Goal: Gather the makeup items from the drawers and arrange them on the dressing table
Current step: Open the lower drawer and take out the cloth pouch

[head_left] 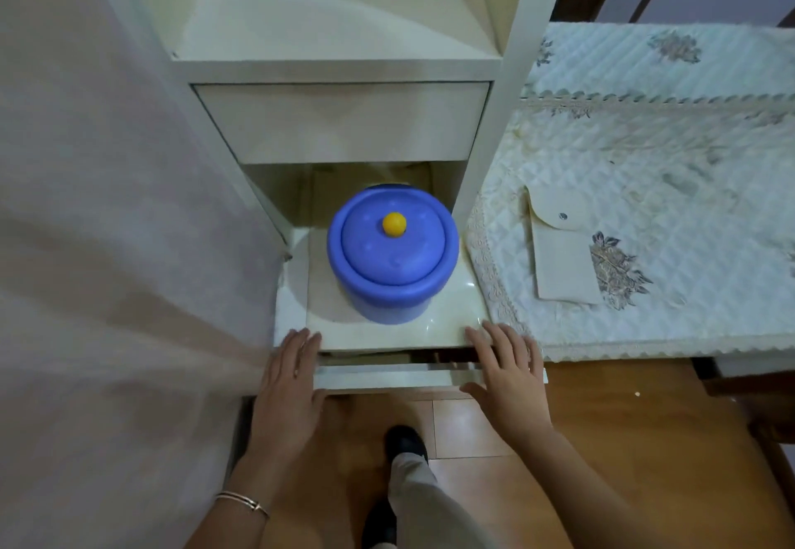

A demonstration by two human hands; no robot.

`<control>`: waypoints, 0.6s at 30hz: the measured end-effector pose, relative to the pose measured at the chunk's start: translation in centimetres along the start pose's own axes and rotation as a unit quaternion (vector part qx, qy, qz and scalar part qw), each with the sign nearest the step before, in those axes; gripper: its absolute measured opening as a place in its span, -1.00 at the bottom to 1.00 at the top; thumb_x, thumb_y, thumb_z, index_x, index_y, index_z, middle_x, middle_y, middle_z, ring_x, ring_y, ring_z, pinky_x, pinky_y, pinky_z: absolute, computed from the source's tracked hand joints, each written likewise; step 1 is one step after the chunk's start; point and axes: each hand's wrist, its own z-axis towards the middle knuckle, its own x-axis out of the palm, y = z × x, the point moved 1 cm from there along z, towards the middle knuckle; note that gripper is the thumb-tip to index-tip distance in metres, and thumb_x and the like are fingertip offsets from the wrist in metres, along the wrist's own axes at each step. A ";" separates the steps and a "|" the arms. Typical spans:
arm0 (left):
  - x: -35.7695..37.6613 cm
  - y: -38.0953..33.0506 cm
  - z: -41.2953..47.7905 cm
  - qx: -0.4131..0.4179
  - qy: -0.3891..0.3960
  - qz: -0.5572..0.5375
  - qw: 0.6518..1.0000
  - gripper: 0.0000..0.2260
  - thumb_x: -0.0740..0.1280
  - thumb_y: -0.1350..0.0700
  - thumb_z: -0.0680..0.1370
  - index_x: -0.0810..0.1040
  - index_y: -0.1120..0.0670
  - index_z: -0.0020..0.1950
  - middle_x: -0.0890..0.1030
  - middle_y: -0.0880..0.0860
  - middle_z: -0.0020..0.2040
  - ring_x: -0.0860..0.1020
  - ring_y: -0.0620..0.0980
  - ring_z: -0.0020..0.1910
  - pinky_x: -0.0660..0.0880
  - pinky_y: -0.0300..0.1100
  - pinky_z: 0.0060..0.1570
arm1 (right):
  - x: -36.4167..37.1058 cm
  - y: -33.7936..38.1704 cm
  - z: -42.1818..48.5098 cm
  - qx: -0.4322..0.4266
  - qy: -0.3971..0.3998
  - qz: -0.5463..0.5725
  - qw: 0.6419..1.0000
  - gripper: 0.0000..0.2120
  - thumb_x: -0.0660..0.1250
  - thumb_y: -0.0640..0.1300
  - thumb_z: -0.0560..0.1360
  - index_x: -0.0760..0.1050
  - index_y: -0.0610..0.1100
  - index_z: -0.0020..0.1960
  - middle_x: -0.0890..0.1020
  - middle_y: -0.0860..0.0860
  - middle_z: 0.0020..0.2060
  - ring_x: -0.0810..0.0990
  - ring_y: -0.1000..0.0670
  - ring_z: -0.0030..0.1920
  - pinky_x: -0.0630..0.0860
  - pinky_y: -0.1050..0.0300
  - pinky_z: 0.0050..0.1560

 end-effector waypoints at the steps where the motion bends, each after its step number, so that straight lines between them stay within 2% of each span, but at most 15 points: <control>1: -0.1 -0.1 0.3 -0.011 -0.002 -0.012 1.000 -0.24 0.56 0.32 0.15 0.37 0.17 0.31 0.47 0.21 0.25 0.28 0.11 0.27 0.34 0.01 0.31 | 0.2 -0.2 0.4 0.000 -0.003 0.005 1.000 -0.17 0.62 0.02 0.06 0.35 -0.05 0.24 0.59 -0.08 0.14 0.32 -0.08 0.23 0.16 -0.10 0.28; 2: -0.1 -0.1 0.6 -0.024 -0.001 -0.021 0.999 -0.26 0.56 0.32 0.16 0.38 0.14 0.29 0.48 0.19 0.23 0.30 0.11 0.24 0.44 0.07 0.21 | 0.3 -0.3 0.7 -0.002 -0.008 0.008 1.000 -0.21 0.62 0.03 0.06 0.36 -0.04 0.21 0.59 -0.08 0.12 0.33 -0.08 0.21 0.17 -0.09 0.27; 4: -0.2 -0.2 1.1 -0.038 -0.005 -0.027 0.999 -0.35 0.52 0.30 0.20 0.40 0.10 0.24 0.46 0.16 0.18 0.33 0.11 0.18 0.51 0.08 0.11 | 0.5 -0.5 1.2 -0.008 -0.024 0.010 1.000 -0.29 0.61 0.05 0.08 0.40 -0.03 0.15 0.52 -0.05 0.10 0.36 -0.08 0.16 0.22 -0.08 0.21; 7: -0.1 -0.6 1.9 -0.054 -0.033 -0.014 0.998 -0.54 0.42 0.17 0.28 0.40 0.07 0.14 0.43 0.11 0.10 0.34 0.10 0.09 0.49 0.02 0.07 | 0.8 -0.6 2.2 -0.005 -0.046 0.026 0.999 -0.39 0.59 0.04 0.12 0.40 0.01 0.07 0.38 0.01 0.06 0.36 -0.08 0.07 0.22 -0.04 0.11; 9: 0.2 -1.0 2.4 -0.078 -0.042 0.000 0.996 -0.55 0.49 0.18 0.28 0.39 0.08 0.09 0.46 0.15 0.06 0.34 0.12 0.05 0.48 0.04 0.04 | 1.0 -0.5 2.8 0.002 -0.050 0.032 0.998 -0.43 0.58 0.04 0.15 0.38 0.03 0.04 0.35 0.02 0.03 0.35 -0.07 0.03 0.21 0.01 0.07; 12: 0.5 -1.4 2.3 -0.090 -0.037 0.008 0.995 -0.52 0.52 0.21 0.28 0.38 0.10 0.10 0.46 0.17 0.06 0.37 0.17 0.05 0.44 0.04 0.08 | 1.1 -0.7 2.8 0.001 -0.051 0.027 0.998 -0.46 0.57 0.04 0.17 0.39 0.02 0.03 0.35 0.01 0.01 0.34 -0.07 0.01 0.21 0.02 0.05; 14: 0.2 -1.6 2.1 -0.089 -0.030 0.011 0.996 -0.54 0.50 0.22 0.29 0.40 0.12 0.11 0.46 0.18 0.08 0.40 0.19 0.07 0.45 0.06 0.09 | 0.9 -0.5 2.8 0.012 -0.033 0.015 0.999 -0.46 0.57 0.03 0.16 0.40 0.02 0.04 0.38 0.00 0.02 0.35 -0.08 0.02 0.31 -0.02 0.08; 16: -0.2 -1.7 2.0 -0.086 -0.016 0.010 0.996 -0.55 0.47 0.25 0.30 0.44 0.16 0.15 0.47 0.21 0.12 0.41 0.21 0.11 0.44 0.09 0.14 | 0.3 0.0 2.8 0.035 -0.004 0.011 0.999 -0.43 0.57 -0.02 0.15 0.39 0.02 0.06 0.48 -0.04 0.01 0.40 -0.10 0.03 0.44 -0.10 0.06; 18: -0.7 -1.8 1.6 -0.085 0.006 -0.014 0.996 -0.54 0.42 0.27 0.34 0.45 0.19 0.23 0.46 0.24 0.21 0.40 0.24 0.22 0.39 0.09 0.23 | -0.6 0.5 2.4 0.043 0.018 0.023 0.999 -0.43 0.55 -0.09 0.16 0.39 0.02 0.10 0.55 -0.07 0.02 0.43 -0.11 0.05 0.47 -0.13 0.08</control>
